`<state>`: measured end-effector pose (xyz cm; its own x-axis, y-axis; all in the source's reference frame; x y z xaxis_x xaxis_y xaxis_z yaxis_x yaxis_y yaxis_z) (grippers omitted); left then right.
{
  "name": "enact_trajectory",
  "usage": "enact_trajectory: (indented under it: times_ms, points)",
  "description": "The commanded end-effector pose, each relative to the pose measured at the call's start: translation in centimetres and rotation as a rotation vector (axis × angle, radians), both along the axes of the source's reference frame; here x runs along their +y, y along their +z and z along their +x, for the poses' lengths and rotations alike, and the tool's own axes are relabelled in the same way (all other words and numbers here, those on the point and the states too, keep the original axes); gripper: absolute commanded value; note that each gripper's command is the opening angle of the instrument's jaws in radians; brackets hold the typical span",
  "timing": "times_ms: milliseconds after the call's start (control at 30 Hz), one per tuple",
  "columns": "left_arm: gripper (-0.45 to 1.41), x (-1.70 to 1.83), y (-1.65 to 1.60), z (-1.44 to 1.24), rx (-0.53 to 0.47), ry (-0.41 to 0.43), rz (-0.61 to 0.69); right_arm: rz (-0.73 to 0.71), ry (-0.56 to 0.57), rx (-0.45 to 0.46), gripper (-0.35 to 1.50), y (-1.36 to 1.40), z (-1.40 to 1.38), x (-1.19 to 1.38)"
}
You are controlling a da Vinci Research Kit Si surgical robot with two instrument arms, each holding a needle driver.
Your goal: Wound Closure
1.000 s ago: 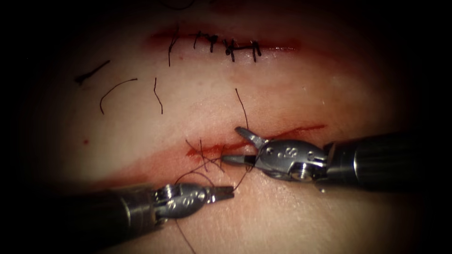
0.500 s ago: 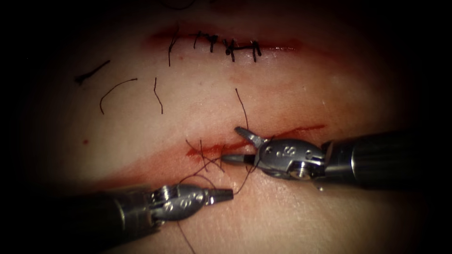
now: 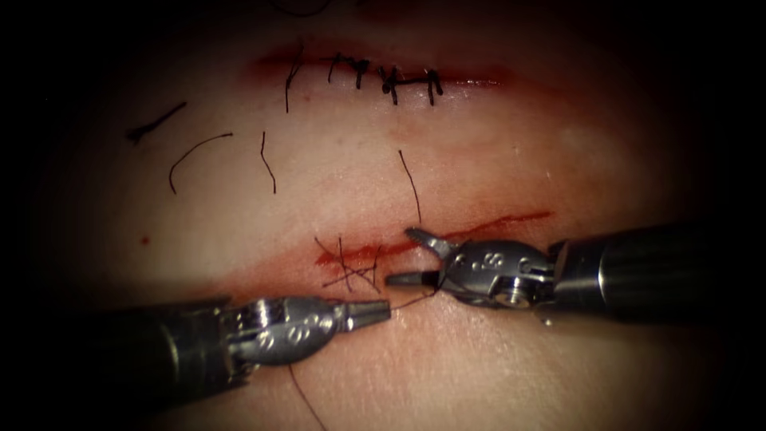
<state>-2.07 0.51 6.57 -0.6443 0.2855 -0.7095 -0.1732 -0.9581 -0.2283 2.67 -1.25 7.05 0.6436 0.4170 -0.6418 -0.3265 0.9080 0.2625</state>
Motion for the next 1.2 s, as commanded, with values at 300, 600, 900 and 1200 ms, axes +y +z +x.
enact_trajectory:
  times_ms: [300, 600, 900, 1200]
  points:
    - [-0.45, 0.43, 0.01, -0.06, -0.006, -0.021, -0.027, 0.062, -0.108, 0.112, 1.03, 0.03, 0.14, -0.17]
    - [-0.45, 0.77, 0.37, -0.18, 0.002, -0.03, -0.035, 0.074, -0.18, 0.259, 0.99, 0.0, 0.11, -0.18]
    - [-0.45, 0.75, 0.8, -0.24, -0.008, 0.009, -0.032, 0.061, -0.149, 0.459, 0.98, -0.03, 0.1, -0.14]
    - [-0.45, 0.68, 1.03, -0.3, -0.042, 0.039, -0.029, 0.073, -0.065, 0.632, 0.94, -0.02, 0.15, -0.15]
